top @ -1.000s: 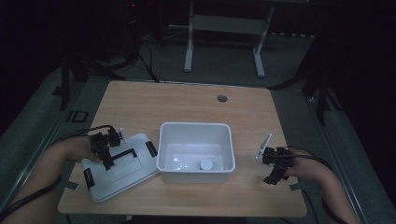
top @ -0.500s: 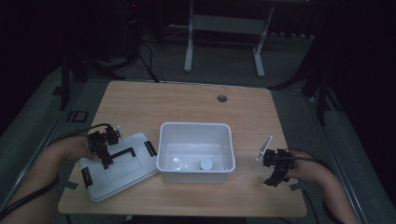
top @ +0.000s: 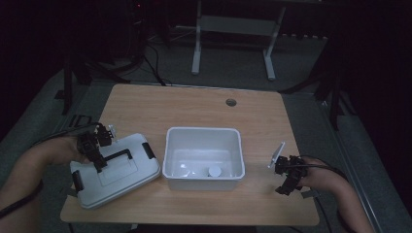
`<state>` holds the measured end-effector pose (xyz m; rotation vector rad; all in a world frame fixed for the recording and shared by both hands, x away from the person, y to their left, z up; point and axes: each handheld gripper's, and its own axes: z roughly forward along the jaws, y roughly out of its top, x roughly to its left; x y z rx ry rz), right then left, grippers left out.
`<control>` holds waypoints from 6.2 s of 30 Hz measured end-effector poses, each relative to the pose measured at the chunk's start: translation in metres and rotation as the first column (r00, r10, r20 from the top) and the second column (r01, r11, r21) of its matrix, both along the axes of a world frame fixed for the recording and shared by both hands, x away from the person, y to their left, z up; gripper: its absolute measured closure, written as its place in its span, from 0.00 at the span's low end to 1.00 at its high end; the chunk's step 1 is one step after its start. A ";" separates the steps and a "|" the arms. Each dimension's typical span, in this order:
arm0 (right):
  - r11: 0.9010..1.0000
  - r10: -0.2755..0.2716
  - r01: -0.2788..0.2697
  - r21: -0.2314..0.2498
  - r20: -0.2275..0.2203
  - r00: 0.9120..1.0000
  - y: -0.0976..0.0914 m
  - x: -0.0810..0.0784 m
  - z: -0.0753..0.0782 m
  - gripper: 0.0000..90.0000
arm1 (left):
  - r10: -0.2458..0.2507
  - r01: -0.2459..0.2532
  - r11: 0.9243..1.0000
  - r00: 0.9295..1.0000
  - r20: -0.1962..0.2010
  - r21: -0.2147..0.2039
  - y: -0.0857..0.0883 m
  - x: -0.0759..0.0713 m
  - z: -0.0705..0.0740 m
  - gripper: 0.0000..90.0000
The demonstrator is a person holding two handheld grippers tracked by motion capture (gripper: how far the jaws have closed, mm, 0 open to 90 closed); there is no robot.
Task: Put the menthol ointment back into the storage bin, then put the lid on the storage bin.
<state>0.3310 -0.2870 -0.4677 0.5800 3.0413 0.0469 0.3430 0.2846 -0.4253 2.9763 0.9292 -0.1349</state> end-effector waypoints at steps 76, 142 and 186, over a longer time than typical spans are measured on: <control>1.000 0.019 -0.019 -0.006 -0.006 1.000 0.005 -0.001 -0.002 0.20 | -0.463 0.475 0.880 0.859 0.219 -0.006 -0.227 0.028 0.119 0.93; 1.000 0.014 -0.014 0.003 0.019 1.000 0.006 0.000 0.002 0.20 | -0.348 0.397 0.906 0.896 0.275 -0.149 -0.193 0.033 0.051 0.02; 1.000 -0.017 0.016 0.025 0.047 0.999 0.003 0.002 -0.002 0.20 | -0.171 0.231 0.948 0.949 0.266 -0.217 -0.064 -0.024 -0.008 0.02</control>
